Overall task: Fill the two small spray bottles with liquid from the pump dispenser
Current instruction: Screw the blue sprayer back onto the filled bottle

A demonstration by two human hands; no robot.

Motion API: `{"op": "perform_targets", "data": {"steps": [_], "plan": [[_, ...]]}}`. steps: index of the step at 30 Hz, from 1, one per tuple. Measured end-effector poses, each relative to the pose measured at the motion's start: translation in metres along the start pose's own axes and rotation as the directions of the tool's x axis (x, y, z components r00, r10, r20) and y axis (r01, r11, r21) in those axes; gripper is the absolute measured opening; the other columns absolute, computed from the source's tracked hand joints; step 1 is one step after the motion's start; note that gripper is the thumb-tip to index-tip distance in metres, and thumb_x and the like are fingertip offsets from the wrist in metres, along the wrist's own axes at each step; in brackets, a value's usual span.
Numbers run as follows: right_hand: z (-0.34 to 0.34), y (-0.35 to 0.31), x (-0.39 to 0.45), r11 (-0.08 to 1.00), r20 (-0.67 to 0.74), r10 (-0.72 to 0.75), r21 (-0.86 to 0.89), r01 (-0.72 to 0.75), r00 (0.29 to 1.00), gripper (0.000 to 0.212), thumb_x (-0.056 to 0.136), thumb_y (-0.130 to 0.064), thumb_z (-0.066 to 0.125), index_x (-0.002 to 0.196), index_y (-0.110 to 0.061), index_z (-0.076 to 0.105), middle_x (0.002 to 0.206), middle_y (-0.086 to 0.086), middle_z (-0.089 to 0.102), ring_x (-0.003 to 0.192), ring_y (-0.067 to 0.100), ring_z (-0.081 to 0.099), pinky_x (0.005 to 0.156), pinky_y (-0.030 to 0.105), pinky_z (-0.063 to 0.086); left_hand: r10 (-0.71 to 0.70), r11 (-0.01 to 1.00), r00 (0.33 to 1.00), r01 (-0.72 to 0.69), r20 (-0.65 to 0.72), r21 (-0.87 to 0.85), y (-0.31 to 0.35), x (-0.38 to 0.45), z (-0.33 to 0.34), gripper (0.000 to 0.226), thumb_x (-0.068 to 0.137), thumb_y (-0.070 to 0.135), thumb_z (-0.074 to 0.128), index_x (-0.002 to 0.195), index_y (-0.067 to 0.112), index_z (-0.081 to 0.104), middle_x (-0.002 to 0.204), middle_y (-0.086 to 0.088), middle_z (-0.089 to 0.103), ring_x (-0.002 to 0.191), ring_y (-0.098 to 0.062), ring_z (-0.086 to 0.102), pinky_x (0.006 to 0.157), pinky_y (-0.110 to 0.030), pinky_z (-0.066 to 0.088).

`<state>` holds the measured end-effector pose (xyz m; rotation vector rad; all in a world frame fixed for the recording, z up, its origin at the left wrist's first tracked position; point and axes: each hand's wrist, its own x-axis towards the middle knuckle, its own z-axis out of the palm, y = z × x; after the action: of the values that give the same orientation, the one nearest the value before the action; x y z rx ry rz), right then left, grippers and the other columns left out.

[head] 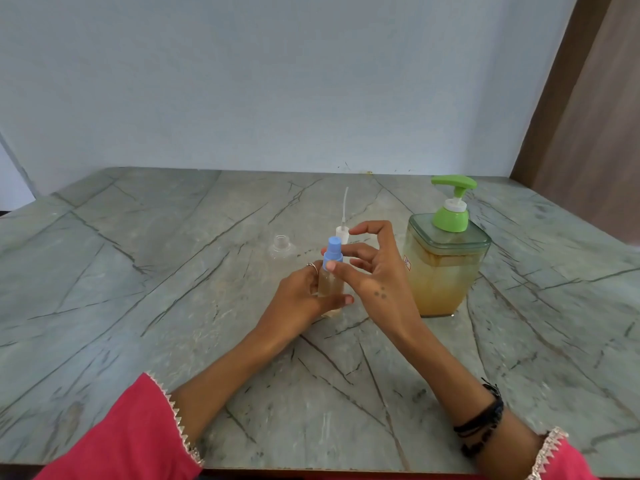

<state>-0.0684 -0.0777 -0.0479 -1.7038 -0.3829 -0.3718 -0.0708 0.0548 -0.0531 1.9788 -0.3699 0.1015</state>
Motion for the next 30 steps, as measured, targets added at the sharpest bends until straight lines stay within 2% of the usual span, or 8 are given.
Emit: {"op": "perform_targets", "data": {"steps": [4,6,10,14,18,23,26,30], "plan": [[0.001,-0.004,-0.001,1.000,-0.035,0.011,-0.007,-0.011,0.999,0.047,0.078,-0.010,0.075,0.094,-0.031,0.036,0.094,0.001,0.072,0.086,0.008,0.066,0.065,0.017,0.053,-0.004,1.000,0.999,0.005,-0.038,0.029,-0.001,0.000,0.001,0.034,0.071,0.023,0.077,0.093,0.037,0.056,0.072,0.023,0.061,0.064,0.014,0.059,0.059,0.000,0.039],[0.003,-0.007,-0.003,0.999,-0.068,-0.004,-0.041,0.001,0.998,0.049,0.077,-0.010,0.076,0.089,-0.031,0.033,0.090,-0.004,0.071,0.087,0.002,0.064,0.071,0.012,0.049,-0.009,0.998,0.998,0.013,-0.066,0.054,-0.002,0.000,0.002,0.036,0.071,0.026,0.077,0.100,0.031,0.056,0.076,0.021,0.060,0.068,0.007,0.060,0.059,0.000,0.041],[0.005,-0.008,-0.004,0.996,-0.093,-0.022,-0.084,0.014,0.995,0.049,0.078,-0.014,0.076,0.084,-0.031,0.030,0.089,-0.005,0.070,0.093,0.013,0.065,0.081,0.027,0.050,-0.013,0.997,0.997,0.019,-0.075,0.072,-0.002,0.000,0.004,0.034,0.072,0.030,0.076,0.100,0.033,0.055,0.077,0.022,0.060,0.072,0.007,0.059,0.060,0.000,0.042],[0.002,-0.006,-0.002,1.000,-0.036,0.002,-0.021,-0.002,0.999,0.042,0.081,-0.021,0.074,0.092,-0.031,0.035,0.097,-0.005,0.071,0.085,0.021,0.067,0.063,0.022,0.052,-0.002,0.997,0.999,0.005,-0.048,0.071,0.000,-0.002,0.004,0.037,0.074,0.031,0.074,0.105,0.036,0.054,0.082,0.023,0.062,0.075,0.011,0.059,0.064,-0.001,0.043],[-0.001,-0.004,-0.002,0.999,0.048,-0.007,-0.035,0.009,0.999,0.041,0.082,-0.027,0.072,0.111,-0.032,0.043,0.110,-0.008,0.066,0.104,0.008,0.062,0.085,0.029,0.049,-0.004,0.998,0.999,0.006,-0.039,0.056,0.000,-0.003,0.002,0.033,0.075,0.032,0.072,0.105,0.030,0.057,0.084,0.021,0.063,0.075,0.014,0.060,0.065,-0.002,0.044],[-0.005,0.002,0.002,0.979,0.183,0.180,-0.124,-0.159,0.967,0.050,0.080,-0.019,0.074,0.120,-0.027,0.045,0.118,-0.010,0.053,0.111,0.013,0.052,0.069,0.021,0.045,0.031,0.996,0.999,-0.030,-0.010,0.084,0.000,-0.002,0.003,0.042,0.075,0.027,0.073,0.114,0.026,0.058,0.092,0.017,0.065,0.079,0.014,0.059,0.069,-0.002,0.043],[-0.007,0.002,0.004,0.958,0.176,0.232,-0.215,-0.192,0.957,0.042,0.079,-0.028,0.074,0.115,-0.025,0.052,0.120,-0.006,0.052,0.099,0.010,0.051,0.058,0.008,0.042,0.019,0.994,1.000,-0.019,0.001,0.109,-0.002,-0.001,0.002,0.047,0.072,0.023,0.076,0.114,0.023,0.056,0.093,0.014,0.065,0.083,0.006,0.060,0.069,-0.002,0.043],[-0.014,0.005,0.007,0.944,0.116,0.220,-0.276,-0.182,0.969,0.033,0.075,-0.037,0.077,0.102,-0.026,0.062,0.103,-0.010,0.062,0.074,-0.001,0.053,0.064,0.015,0.039,-0.021,0.998,1.000,0.021,-0.002,0.065,-0.005,0.001,0.002,0.053,0.074,0.021,0.076,0.120,0.024,0.049,0.098,0.015,0.062,0.088,0.004,0.059,0.073,-0.005,0.044]]}}
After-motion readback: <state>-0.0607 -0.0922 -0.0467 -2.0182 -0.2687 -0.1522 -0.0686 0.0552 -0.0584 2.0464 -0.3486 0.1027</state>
